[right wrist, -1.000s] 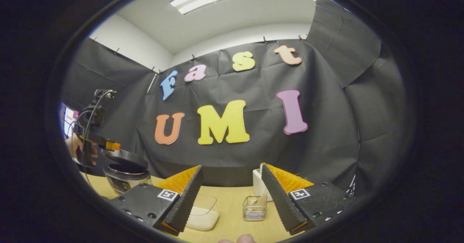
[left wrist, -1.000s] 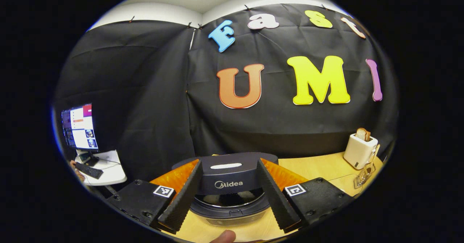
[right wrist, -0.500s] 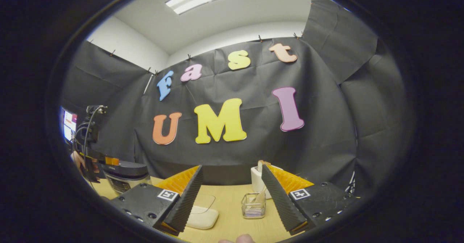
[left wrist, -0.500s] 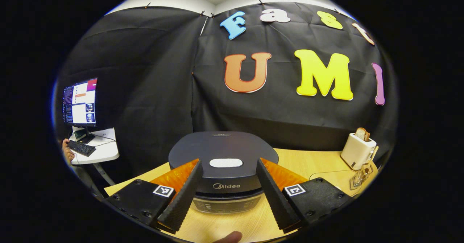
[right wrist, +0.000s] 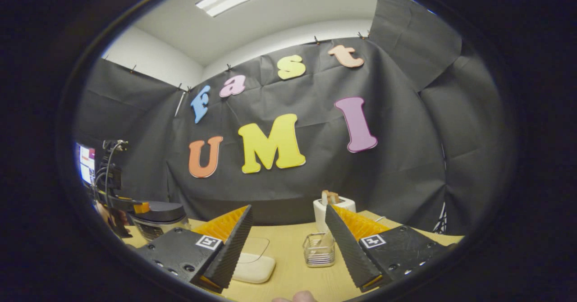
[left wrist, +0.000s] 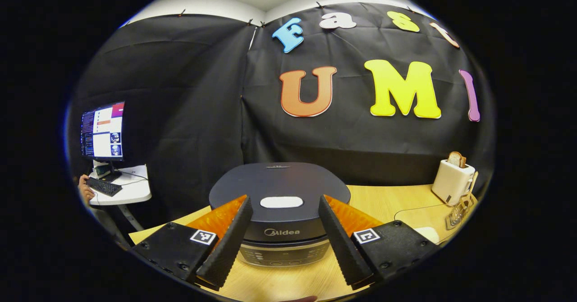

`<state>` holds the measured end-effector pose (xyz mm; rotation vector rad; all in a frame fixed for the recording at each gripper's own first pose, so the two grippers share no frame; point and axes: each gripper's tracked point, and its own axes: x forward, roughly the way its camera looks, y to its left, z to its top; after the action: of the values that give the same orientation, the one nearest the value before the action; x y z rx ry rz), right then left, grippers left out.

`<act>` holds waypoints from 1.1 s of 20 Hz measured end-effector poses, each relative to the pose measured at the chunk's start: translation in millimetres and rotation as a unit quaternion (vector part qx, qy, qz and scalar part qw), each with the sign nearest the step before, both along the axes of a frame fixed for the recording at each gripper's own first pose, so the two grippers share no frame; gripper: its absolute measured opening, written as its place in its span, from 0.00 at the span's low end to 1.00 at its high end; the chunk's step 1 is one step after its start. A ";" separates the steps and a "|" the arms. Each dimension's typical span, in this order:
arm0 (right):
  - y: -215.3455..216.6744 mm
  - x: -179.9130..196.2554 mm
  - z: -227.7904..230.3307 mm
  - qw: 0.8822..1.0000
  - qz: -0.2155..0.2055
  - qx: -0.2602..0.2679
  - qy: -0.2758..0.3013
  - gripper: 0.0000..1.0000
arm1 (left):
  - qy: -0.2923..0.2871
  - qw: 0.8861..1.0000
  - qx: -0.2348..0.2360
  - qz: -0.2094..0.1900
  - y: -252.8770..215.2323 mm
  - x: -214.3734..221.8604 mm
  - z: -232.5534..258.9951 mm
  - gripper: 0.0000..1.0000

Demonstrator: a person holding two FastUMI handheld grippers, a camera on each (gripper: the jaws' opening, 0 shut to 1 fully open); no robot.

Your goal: Close the left gripper, press the button to open the rice cooker; take a wooden spoon from the chopstick holder with the right hand, scoop a spoonful of rice and pour it into the rice cooker, then put the wooden spoon back into the chopstick holder.

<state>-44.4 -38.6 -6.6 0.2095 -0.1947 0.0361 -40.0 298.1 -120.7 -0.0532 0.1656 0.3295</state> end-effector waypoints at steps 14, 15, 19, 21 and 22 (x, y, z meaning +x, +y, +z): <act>12.3 9.7 -4.3 1.000 -0.003 -0.026 0.001 0.92 | -0.025 0.999 0.019 -0.027 -8.8 2.6 5.0 0.88; 12.0 8.9 -1.6 0.999 -0.005 -0.033 -0.002 0.95 | -0.028 0.999 0.007 -0.035 -14.8 3.1 7.8 0.98; -1.8 1.5 12.9 0.998 -0.029 -0.048 -0.018 0.92 | -0.061 0.997 0.012 -0.045 -23.7 -8.2 46.6 0.98; -4.9 -2.2 13.9 0.998 -0.036 -0.051 -0.021 0.95 | -0.078 0.994 0.006 -0.077 -47.8 -12.7 63.4 0.98; -4.8 -2.8 12.8 0.998 -0.035 -0.052 -0.018 0.96 | -0.084 0.992 0.010 -0.093 -56.2 -16.4 69.4 0.98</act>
<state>-47.2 -43.4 6.2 0.0985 -0.2364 -0.0205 -56.4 241.9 -51.3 -0.0456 0.0010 0.1394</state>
